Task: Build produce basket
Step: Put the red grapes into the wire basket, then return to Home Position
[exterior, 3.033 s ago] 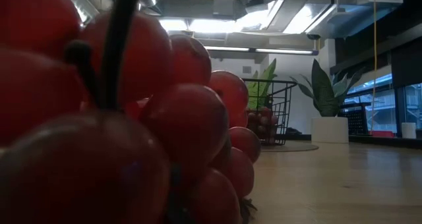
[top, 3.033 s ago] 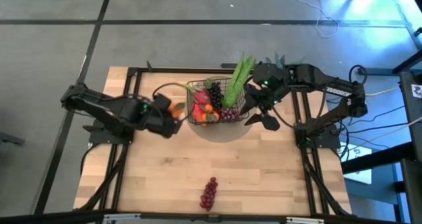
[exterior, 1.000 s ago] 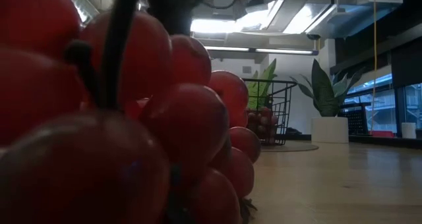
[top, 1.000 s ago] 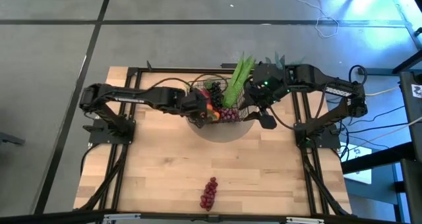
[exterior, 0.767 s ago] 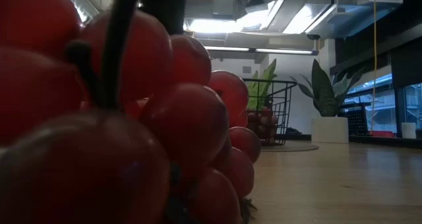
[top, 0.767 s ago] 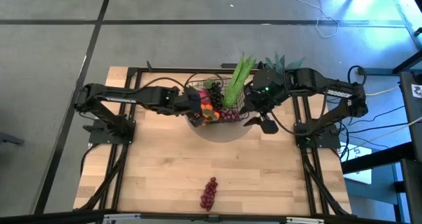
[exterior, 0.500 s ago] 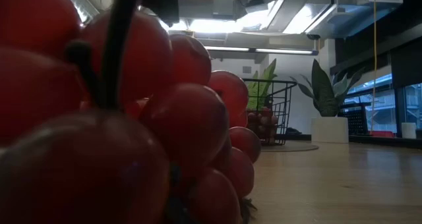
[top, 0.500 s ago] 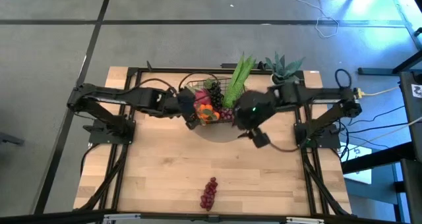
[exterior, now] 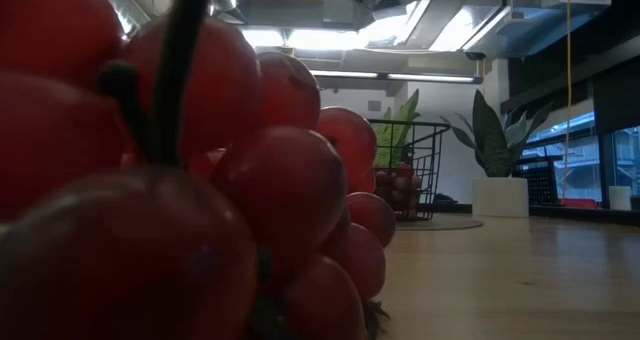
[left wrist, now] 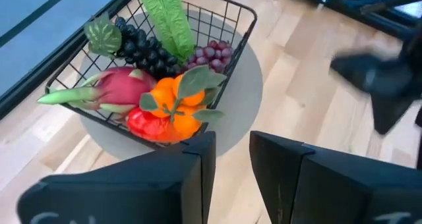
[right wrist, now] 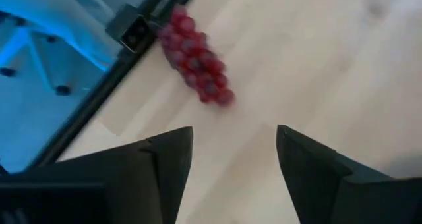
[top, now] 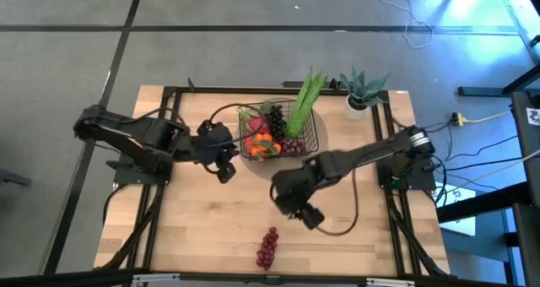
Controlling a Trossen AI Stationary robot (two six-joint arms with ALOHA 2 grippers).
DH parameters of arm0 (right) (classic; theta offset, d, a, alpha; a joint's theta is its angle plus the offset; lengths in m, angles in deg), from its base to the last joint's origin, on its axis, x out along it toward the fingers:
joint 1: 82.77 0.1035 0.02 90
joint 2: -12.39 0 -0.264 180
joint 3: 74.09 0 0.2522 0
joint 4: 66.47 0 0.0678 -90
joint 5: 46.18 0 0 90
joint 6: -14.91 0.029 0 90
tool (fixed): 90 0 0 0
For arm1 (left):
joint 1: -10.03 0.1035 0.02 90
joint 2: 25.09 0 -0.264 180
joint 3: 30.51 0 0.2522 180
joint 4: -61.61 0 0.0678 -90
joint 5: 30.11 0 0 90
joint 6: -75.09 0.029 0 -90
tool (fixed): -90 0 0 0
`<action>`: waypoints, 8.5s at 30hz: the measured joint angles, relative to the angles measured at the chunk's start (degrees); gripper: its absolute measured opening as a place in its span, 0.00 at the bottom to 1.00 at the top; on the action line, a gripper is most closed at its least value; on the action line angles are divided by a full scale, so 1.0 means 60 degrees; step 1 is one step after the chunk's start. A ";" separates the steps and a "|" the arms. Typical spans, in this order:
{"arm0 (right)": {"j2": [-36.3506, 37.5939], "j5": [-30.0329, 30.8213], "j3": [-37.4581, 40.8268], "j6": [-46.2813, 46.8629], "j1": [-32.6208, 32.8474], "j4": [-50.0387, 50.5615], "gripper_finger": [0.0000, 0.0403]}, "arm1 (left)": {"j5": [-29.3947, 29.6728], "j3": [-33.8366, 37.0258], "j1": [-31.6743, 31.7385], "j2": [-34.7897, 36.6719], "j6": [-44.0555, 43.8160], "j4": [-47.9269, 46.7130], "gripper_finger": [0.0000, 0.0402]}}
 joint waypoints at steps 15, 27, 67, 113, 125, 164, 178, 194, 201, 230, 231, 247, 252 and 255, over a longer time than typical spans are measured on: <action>-0.2589 -0.1245 0.0000 -0.0743 0.0325 -0.2141 0.51 | 0.0034 -0.0003 -0.0321 0.0192 -0.0084 0.0002 0.20; -0.3555 -0.1429 0.0000 -0.1090 0.0329 -0.2385 0.51 | -0.0003 -0.0003 -0.0313 0.0189 -0.0270 -0.0042 0.21; -0.0487 -0.0173 -0.0011 0.0083 -0.0274 -0.1313 0.00 | -0.0122 -0.0003 -0.0317 0.0182 -0.0532 -0.1109 0.20; 0.0973 0.2844 -0.0007 -0.0194 -0.5073 0.1601 0.04 | 0.0980 -0.0007 -0.0306 0.0182 -0.1086 -0.1331 0.20; 0.0967 0.2851 -0.0007 -0.0231 -0.5105 0.1611 0.24 | -0.0531 -0.0008 -0.0306 0.0127 -0.1079 -0.1633 0.20; 0.6685 0.3541 -0.0772 0.3381 -0.3213 0.4652 0.00 | 0.0561 0.1440 -0.0879 0.4299 0.0587 -0.1162 0.00; 1.1245 0.2521 0.4750 0.3784 -0.1991 -0.0539 0.00 | -0.1171 0.5834 -0.1286 0.8150 0.2981 0.4566 0.00; 1.4530 0.2220 0.8843 0.4563 -0.1922 -0.3303 0.00 | -0.1429 0.8699 -0.1282 1.1351 0.3257 0.6193 0.00; 1.5903 0.2094 0.9342 0.4561 -0.1922 -0.3546 0.00 | -0.1559 0.9299 -0.1279 1.2174 0.3514 0.6451 0.00; 1.7501 0.1313 1.3170 0.4020 -0.1922 -0.8211 0.00 | -0.1663 1.2229 -0.1279 1.2189 0.4947 1.0684 0.00; 1.7497 0.1276 1.3440 0.4037 -0.1922 -0.8548 0.00 | -0.1665 1.2515 -0.1279 1.2189 0.4928 1.1021 0.00; 1.7494 0.1268 1.5908 0.3763 -0.1930 -1.0518 0.00 | -0.1963 1.3453 -0.1268 1.2163 0.5162 1.1754 0.00; 1.7501 0.1267 1.5908 0.3366 -0.1930 -1.0344 0.00 | -0.2082 1.3453 -0.1268 1.2163 0.5467 1.1702 0.00; 1.7501 0.1267 1.5908 0.2861 -0.1930 -1.0149 0.00 | -0.2085 1.3453 -0.1268 1.2166 0.5497 1.1588 0.00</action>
